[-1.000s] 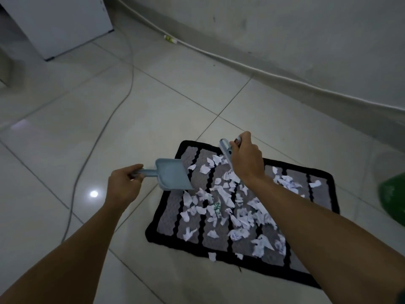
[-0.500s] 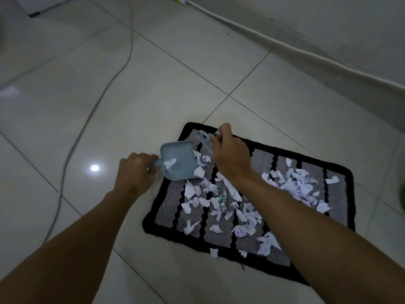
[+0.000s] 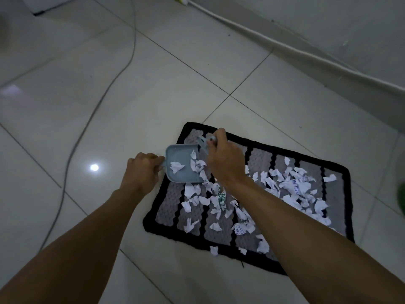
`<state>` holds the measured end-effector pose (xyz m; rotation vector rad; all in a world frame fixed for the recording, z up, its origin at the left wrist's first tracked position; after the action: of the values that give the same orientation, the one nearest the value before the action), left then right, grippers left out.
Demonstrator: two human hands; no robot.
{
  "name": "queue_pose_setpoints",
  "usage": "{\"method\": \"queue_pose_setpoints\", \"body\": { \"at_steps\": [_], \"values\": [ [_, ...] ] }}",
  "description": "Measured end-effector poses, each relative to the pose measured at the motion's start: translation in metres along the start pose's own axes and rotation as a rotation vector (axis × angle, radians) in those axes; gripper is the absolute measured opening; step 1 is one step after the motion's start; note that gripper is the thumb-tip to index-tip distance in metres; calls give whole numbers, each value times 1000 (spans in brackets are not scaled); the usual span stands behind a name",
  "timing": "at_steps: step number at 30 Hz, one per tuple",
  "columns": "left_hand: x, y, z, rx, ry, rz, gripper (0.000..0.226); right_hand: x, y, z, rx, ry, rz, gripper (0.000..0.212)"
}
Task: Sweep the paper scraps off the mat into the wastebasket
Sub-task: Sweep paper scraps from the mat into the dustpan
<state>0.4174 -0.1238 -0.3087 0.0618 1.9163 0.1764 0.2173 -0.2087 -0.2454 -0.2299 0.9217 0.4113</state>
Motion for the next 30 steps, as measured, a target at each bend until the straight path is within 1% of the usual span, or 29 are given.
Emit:
{"method": "queue_pose_setpoints", "body": {
  "at_steps": [2, 5, 7, 9, 11, 14, 17, 18, 20, 22, 26, 30],
  "values": [
    [1, 0, -3, 22, -9, -6, 24, 3, 4, -3, 28, 38, 27, 16],
    [5, 0, -5, 13, -1, 19, 28, 15, 16, 10, 0, 28, 83, 16],
    [6, 1, -5, 13, -11, 33, 28, 15, 21, 18, -15, -31, 63, 17],
    [5, 1, -6, 31, -20, 39, 30, 5, 24, 16, -15, -94, 0, 17],
    [3, -1, -9, 53, -22, 37, 32, -12, 25, 4, 24, -105, -81, 17],
    [5, -2, -17, 86, -9, 34, 34, -39, 31, -27, 122, -8, -160, 16],
    [8, -3, -27, 104, -12, 43, 35, -46, 40, -58, 260, 122, -118, 12],
    [8, -4, -31, 111, -16, 51, 35, -42, 44, -61, 274, 141, -91, 11],
    [9, -5, -40, 112, -14, 61, 36, -28, 49, -56, 251, 119, -39, 10],
    [9, -4, -47, 105, -9, 75, 40, -17, 53, -45, 231, 60, -11, 14],
    [11, -1, -51, 106, -16, 78, 43, -28, 58, -44, 215, -54, -68, 18],
    [16, 1, -49, 97, -17, 99, 44, -47, 62, -61, 258, -9, -125, 15]
  ]
}}
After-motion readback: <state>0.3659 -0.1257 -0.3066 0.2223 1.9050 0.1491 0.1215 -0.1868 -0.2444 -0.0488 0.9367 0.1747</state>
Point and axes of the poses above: each hand's wrist, its own y-axis away from the middle knuckle, its own x-axis out of the palm, z = x × y, the point moved 7 cm from there along -y, towards the middle knuckle, and after that the axes turned 10 degrees about z, right-handed, at the moved point
